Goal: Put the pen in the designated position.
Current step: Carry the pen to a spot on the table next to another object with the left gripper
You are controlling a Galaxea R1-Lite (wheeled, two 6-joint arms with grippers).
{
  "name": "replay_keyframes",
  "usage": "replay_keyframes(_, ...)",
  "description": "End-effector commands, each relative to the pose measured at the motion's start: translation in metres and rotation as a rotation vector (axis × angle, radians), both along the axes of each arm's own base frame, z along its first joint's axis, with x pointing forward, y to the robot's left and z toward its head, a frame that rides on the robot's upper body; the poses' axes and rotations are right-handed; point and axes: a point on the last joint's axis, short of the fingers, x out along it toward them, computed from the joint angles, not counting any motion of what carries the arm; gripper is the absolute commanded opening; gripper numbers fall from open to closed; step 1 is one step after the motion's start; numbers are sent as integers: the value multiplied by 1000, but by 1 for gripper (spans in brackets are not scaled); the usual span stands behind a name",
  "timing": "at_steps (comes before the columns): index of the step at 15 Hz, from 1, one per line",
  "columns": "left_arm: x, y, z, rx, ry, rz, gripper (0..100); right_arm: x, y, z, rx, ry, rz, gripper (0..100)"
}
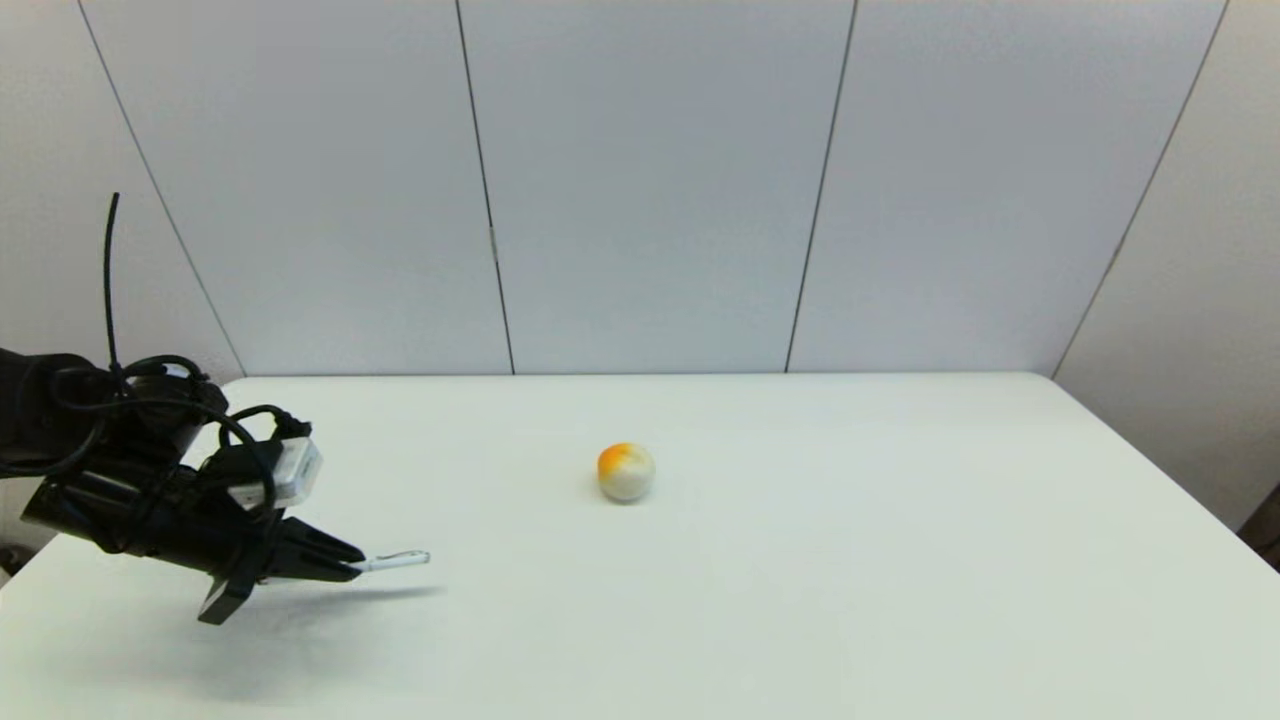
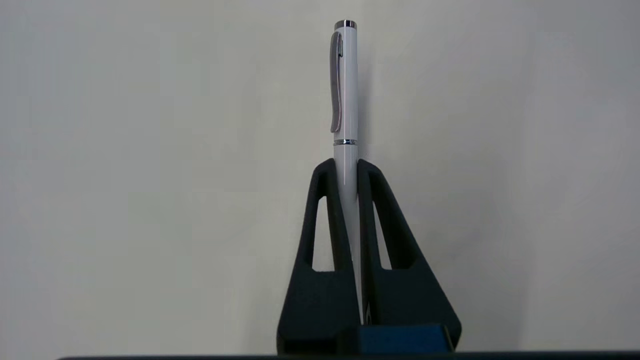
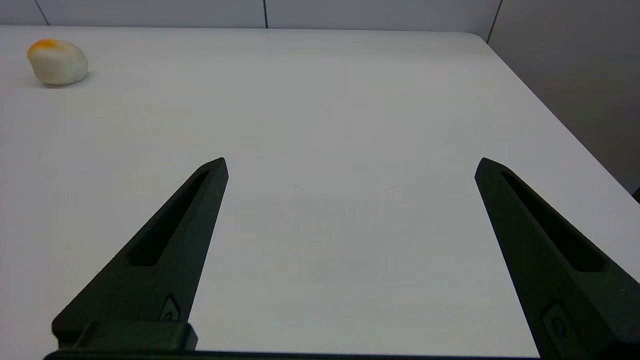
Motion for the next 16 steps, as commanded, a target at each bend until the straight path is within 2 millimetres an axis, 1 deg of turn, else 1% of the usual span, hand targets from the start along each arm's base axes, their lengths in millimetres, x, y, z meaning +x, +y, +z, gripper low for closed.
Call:
replay_keyframes(1,-4,-10,12,-12,-55,-43,0,0,0,0,0,1,-1,100)
replay_keyframes(2,-2,-14,14,-12,-60,-56,0,0,0,0,0,1,1,100)
replay_keyframes(4,7,-28,25,-13,-87,-84,0,0,0,0,0,1,-1,100)
replay_keyframes(8,25,-68,54,-44,-121,-122,0,0,0,0,0,3,1,100)
replay_keyframes(16,48,-173,87,-78,-122,-223,0,0,0,0,0,1,-1,100)
